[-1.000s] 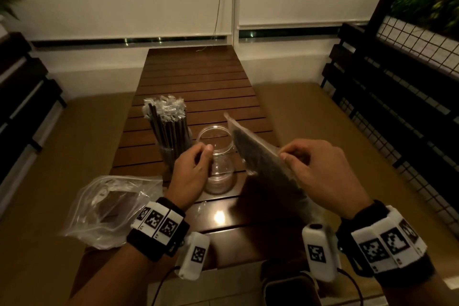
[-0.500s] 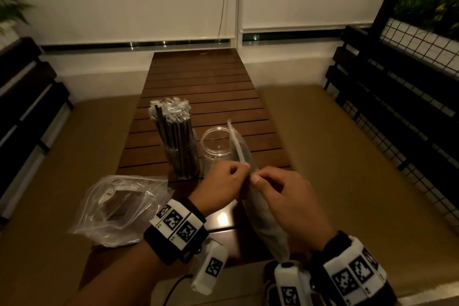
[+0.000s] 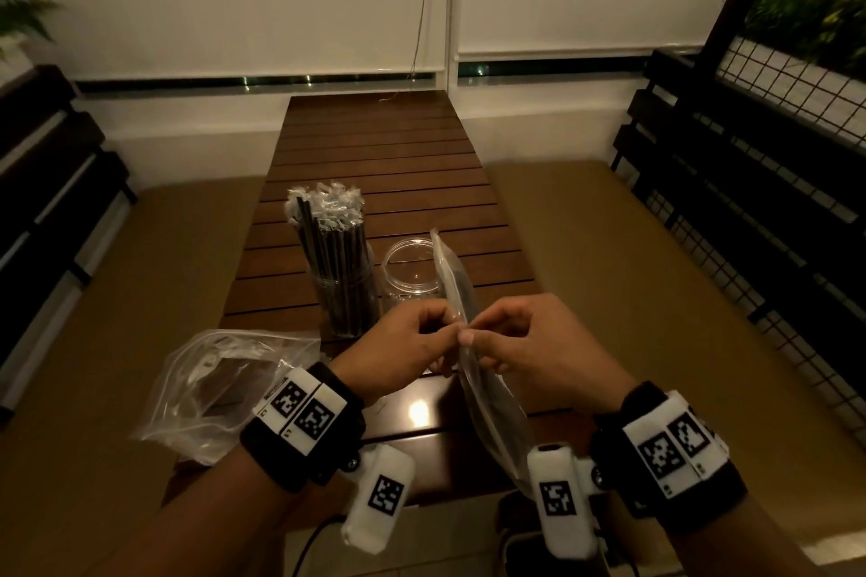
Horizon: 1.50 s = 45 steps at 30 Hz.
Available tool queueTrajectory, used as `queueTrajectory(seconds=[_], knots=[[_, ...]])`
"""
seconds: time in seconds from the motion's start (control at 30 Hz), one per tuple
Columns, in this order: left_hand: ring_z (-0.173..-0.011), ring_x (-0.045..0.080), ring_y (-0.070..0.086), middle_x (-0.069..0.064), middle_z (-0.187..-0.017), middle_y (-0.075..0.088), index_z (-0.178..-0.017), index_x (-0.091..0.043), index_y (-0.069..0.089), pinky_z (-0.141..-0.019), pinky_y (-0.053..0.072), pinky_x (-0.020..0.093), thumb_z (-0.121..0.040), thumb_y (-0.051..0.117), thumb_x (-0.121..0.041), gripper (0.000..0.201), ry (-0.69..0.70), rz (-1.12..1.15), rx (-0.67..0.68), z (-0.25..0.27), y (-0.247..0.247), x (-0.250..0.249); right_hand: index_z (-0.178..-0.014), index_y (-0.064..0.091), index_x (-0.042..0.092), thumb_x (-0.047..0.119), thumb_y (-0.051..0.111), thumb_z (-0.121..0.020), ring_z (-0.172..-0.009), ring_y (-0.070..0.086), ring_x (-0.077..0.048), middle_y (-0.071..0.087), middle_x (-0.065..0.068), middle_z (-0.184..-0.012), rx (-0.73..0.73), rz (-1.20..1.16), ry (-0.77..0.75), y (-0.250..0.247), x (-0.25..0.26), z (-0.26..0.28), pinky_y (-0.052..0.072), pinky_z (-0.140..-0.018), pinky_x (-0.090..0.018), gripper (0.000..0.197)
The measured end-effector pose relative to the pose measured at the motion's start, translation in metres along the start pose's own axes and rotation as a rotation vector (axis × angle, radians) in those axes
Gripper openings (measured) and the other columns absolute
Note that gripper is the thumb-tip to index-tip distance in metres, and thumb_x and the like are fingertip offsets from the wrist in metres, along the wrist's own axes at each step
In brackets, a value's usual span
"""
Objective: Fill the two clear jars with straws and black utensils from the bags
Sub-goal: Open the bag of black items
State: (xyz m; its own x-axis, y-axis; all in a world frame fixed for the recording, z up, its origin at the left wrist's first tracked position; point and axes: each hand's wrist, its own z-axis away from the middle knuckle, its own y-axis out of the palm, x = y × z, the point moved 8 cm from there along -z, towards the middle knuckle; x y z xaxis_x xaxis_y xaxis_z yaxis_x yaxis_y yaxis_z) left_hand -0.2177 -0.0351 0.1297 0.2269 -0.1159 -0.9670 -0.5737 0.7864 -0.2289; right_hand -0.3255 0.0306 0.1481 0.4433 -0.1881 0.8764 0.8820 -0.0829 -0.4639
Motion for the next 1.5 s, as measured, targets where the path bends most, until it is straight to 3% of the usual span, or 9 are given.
queueTrajectory(seconds=[0.3, 0.5, 0.6, 0.83, 0.97, 1.17, 1.23, 1.4, 1.5], knots=[[-0.069, 0.02, 0.056, 0.013, -0.077, 0.058, -0.089, 0.0, 0.058, -0.06, 0.049, 0.021, -0.097, 0.052, -0.015, 0.018, 0.067, 0.026, -0.017, 0.001, -0.013, -0.011, -0.099, 0.074, 0.015, 0.015, 0.072, -0.09, -0.081, 0.076, -0.009, 0.079, 0.002, -0.087, 0.015, -0.077, -0.023, 0.0, 0.015, -0.005, 0.059, -0.071, -0.021, 0.009], [-0.074, 0.027, 0.06, 0.017, -0.079, 0.059, -0.084, -0.001, 0.056, -0.066, 0.053, 0.027, -0.099, 0.048, -0.014, 0.021, 0.098, 0.019, -0.015, 0.001, -0.014, -0.012, -0.096, 0.076, 0.013, 0.02, 0.073, -0.09, -0.078, 0.076, -0.016, 0.078, -0.004, -0.086, -0.005, -0.169, -0.001, 0.002, 0.014, -0.004, 0.061, -0.073, -0.027, 0.01], [-0.071, 0.023, 0.062, 0.013, -0.076, 0.06, -0.08, -0.006, 0.056, -0.065, 0.052, 0.024, -0.099, 0.046, -0.013, 0.022, 0.109, 0.034, -0.006, 0.002, -0.012, -0.012, -0.095, 0.075, 0.014, 0.029, 0.077, -0.085, -0.078, 0.076, -0.016, 0.078, -0.003, -0.084, -0.001, -0.143, -0.006, 0.004, 0.014, -0.003, 0.061, -0.072, -0.026, 0.018], [-0.074, 0.025, 0.06, 0.012, -0.078, 0.06, -0.082, -0.011, 0.056, -0.068, 0.051, 0.029, -0.1, 0.046, -0.019, 0.022, 0.09, 0.062, 0.0, 0.003, -0.009, -0.004, -0.092, 0.076, 0.008, 0.011, 0.068, -0.092, -0.07, 0.075, -0.014, 0.078, -0.005, -0.08, -0.025, -0.181, 0.035, 0.005, 0.009, -0.006, 0.057, -0.063, -0.02, 0.008], [-0.068, 0.009, 0.063, -0.002, -0.075, 0.063, -0.087, -0.012, 0.056, -0.065, 0.052, 0.025, -0.095, 0.056, -0.018, 0.01, 0.055, 0.06, -0.044, 0.002, -0.013, 0.001, -0.096, 0.075, 0.011, 0.015, 0.066, -0.094, -0.075, 0.076, -0.014, 0.078, -0.004, -0.084, -0.028, -0.169, 0.032, 0.004, 0.008, -0.004, 0.059, -0.066, -0.021, 0.01], [-0.067, 0.015, 0.059, 0.008, -0.078, 0.059, -0.086, -0.01, 0.055, -0.065, 0.05, 0.027, -0.096, 0.05, -0.008, 0.012, 0.01, 0.062, -0.065, 0.001, -0.018, 0.0, -0.097, 0.075, 0.016, 0.022, 0.072, -0.09, -0.078, 0.075, -0.01, 0.078, 0.002, -0.086, 0.023, -0.145, -0.012, 0.008, 0.012, -0.002, 0.056, -0.067, -0.017, 0.01], [-0.07, 0.024, 0.055, 0.015, -0.078, 0.054, -0.085, -0.003, 0.054, -0.064, 0.047, 0.03, -0.097, 0.045, -0.007, 0.015, -0.006, 0.054, -0.05, 0.001, -0.015, 0.001, -0.098, 0.074, 0.02, 0.03, 0.075, -0.087, -0.079, 0.074, -0.008, 0.078, 0.003, -0.087, 0.061, -0.11, -0.023, 0.013, 0.015, -0.002, 0.056, -0.066, -0.017, 0.016], [-0.066, 0.02, 0.046, 0.013, -0.073, 0.049, -0.081, -0.002, 0.053, -0.062, 0.04, 0.03, -0.098, 0.043, -0.007, 0.02, -0.001, 0.022, -0.034, 0.001, -0.011, 0.003, -0.091, 0.072, 0.029, 0.054, 0.081, -0.07, -0.079, 0.073, -0.007, 0.076, 0.005, -0.085, 0.047, 0.031, -0.017, 0.016, 0.01, -0.009, 0.059, -0.069, -0.024, 0.034], [-0.074, 0.024, 0.051, 0.017, -0.082, 0.054, -0.091, 0.011, 0.053, -0.071, 0.045, 0.036, -0.1, 0.044, -0.013, 0.027, -0.009, 0.051, -0.008, 0.002, -0.012, 0.008, -0.088, 0.071, 0.028, 0.044, 0.082, -0.075, -0.075, 0.07, -0.004, 0.074, 0.005, -0.081, 0.022, 0.086, -0.025, 0.017, 0.011, -0.011, 0.055, -0.068, -0.02, 0.023]])
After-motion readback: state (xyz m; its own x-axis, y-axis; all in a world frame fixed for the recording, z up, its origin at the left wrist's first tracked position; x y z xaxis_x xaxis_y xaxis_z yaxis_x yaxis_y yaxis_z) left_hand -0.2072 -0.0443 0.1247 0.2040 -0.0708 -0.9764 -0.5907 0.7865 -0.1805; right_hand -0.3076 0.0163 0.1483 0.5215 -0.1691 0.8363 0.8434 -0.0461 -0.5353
